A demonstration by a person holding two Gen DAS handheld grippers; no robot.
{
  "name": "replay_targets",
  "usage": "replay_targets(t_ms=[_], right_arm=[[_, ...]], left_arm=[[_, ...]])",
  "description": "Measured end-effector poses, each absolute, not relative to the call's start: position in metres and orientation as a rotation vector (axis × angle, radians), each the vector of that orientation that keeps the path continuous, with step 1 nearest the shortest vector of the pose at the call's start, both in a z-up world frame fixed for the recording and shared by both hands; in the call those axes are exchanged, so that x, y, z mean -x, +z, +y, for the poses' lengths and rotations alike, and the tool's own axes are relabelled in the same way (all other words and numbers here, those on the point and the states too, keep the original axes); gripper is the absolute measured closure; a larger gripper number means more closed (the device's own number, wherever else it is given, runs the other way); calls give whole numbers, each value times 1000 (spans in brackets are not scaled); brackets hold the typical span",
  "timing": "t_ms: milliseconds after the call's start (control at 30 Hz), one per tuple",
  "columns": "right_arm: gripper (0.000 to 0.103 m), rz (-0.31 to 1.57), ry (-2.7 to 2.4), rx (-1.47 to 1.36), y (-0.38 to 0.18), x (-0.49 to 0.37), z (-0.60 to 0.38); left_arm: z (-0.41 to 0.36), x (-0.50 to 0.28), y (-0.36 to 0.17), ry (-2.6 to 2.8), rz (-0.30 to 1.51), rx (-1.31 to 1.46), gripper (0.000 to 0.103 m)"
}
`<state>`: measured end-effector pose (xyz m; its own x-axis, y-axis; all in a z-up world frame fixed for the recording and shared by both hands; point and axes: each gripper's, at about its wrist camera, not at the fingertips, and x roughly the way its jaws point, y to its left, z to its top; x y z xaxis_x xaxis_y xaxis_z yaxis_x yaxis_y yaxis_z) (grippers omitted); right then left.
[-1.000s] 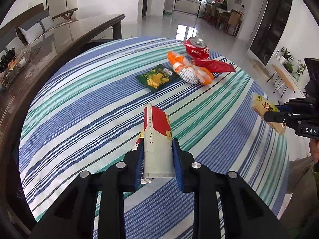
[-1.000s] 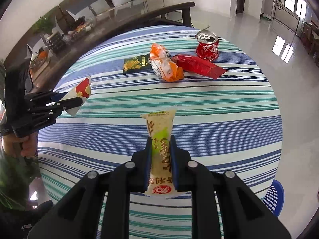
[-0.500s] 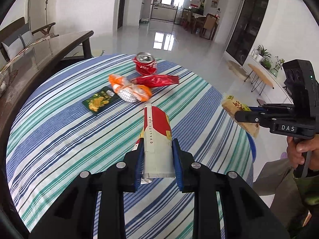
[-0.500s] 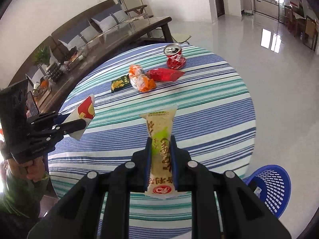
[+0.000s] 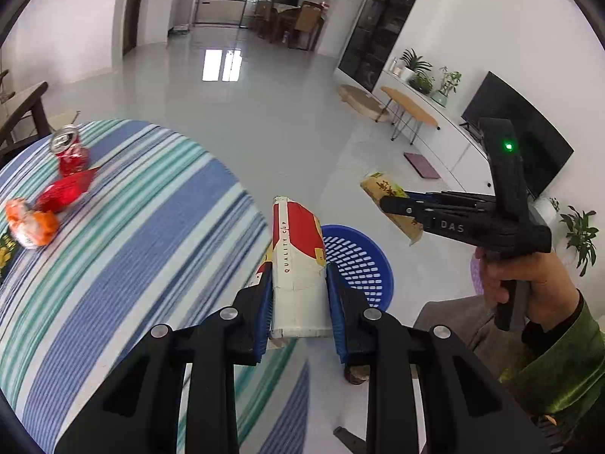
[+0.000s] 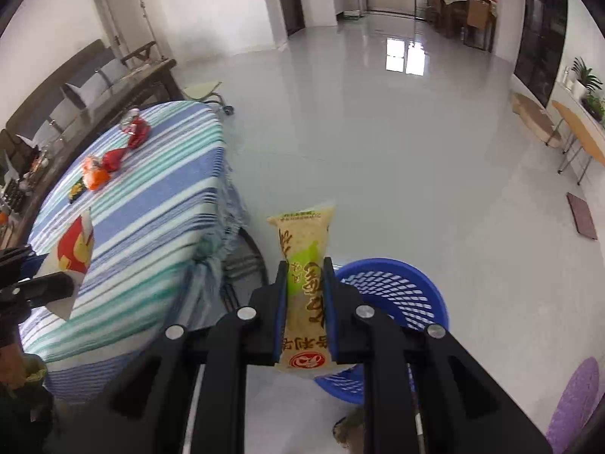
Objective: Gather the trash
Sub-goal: 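Carry the paper snack bag and cream bar wrapper over the blue wastebasket with both tools, then open both tools over the wastebasket and move them back over the table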
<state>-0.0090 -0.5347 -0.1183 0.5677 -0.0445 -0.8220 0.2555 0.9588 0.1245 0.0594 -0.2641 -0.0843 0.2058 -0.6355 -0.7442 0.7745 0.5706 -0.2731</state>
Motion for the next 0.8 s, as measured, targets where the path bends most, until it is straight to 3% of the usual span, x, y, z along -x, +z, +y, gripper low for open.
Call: replay_targets(t_ms=[267, 633, 733, 767, 800], right_arm=[[87, 991, -282, -367, -168, 32, -599], [86, 986, -282, -494, -186, 45, -632], [79, 982, -287, -500, -189, 44, -636], [65, 977, -301, -495, -189, 46, -638], [58, 967, -320, -492, -187, 47, -639]], left_arm=[[-368, -47, -138, -1066, 1048, -216, 76], [-444, -54, -204, -1062, 1118, -250, 74], [-456, -58, -215, -1032, 1105, -231, 58], [-458, -60, -218, -1021, 1107, -215, 42], [-461, -64, -222, -1006, 1110, -189, 25]])
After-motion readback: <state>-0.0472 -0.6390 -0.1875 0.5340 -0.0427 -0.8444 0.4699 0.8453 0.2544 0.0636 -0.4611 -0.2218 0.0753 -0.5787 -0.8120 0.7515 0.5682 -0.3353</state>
